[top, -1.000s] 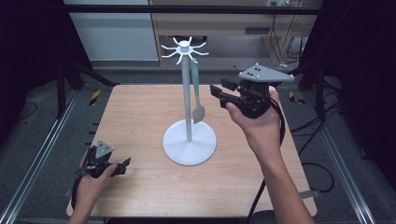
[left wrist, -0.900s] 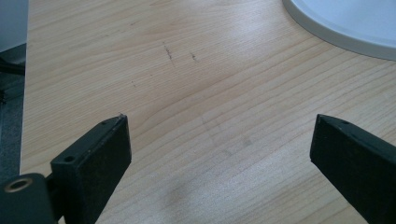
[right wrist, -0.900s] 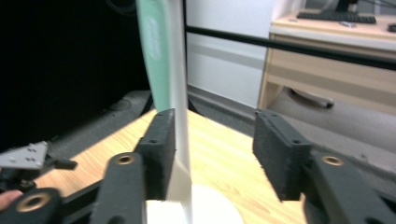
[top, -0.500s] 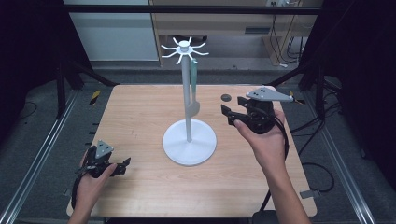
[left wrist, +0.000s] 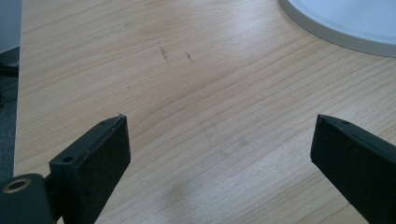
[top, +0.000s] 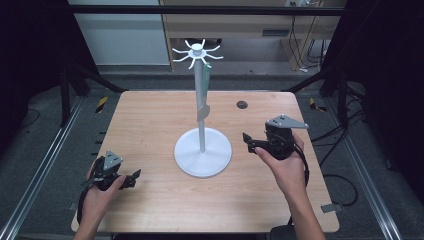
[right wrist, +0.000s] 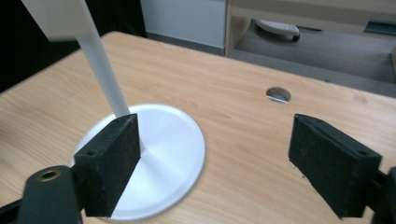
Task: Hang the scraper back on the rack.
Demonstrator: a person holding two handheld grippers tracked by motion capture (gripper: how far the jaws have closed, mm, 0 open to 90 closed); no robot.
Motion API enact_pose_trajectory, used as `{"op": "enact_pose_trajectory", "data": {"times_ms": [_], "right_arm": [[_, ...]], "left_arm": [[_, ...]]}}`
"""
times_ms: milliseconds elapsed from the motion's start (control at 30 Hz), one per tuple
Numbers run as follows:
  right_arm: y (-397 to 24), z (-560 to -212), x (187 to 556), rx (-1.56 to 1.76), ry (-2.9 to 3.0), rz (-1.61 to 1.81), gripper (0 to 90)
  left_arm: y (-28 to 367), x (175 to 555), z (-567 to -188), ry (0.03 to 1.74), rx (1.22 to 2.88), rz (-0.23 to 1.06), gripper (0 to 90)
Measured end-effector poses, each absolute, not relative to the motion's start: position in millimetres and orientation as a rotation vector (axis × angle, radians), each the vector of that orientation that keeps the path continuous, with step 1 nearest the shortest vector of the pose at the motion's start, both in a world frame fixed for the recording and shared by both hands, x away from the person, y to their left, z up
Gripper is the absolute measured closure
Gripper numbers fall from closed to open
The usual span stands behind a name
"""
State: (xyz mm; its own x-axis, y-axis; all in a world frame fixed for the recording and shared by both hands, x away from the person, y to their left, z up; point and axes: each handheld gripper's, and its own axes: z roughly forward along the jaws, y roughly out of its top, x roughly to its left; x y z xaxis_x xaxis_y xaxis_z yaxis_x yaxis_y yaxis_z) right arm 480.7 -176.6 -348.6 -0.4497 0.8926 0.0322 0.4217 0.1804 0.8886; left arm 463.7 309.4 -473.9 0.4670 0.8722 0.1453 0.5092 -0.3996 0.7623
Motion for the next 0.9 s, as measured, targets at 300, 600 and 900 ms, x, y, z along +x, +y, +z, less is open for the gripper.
{"op": "enact_pose_trajectory", "data": {"times_ms": [300,600,900], "right_arm": [[-183.7,-393.7,488.2,1.310,1.943,1.140,7.2],[-186.1,-422.4,496.0,1.379,1.937,1.084,6.7],[-188.0,-450.0,505.6,1.419,1.964,0.992,10.3]], "left_arm": [[312.7,462.6,-472.2,1.159,2.044,0.736,3.4],[314.5,462.3,-472.1,1.165,2.030,0.729,3.4],[318.1,462.3,-470.4,1.161,2.006,0.742,3.2]]}}
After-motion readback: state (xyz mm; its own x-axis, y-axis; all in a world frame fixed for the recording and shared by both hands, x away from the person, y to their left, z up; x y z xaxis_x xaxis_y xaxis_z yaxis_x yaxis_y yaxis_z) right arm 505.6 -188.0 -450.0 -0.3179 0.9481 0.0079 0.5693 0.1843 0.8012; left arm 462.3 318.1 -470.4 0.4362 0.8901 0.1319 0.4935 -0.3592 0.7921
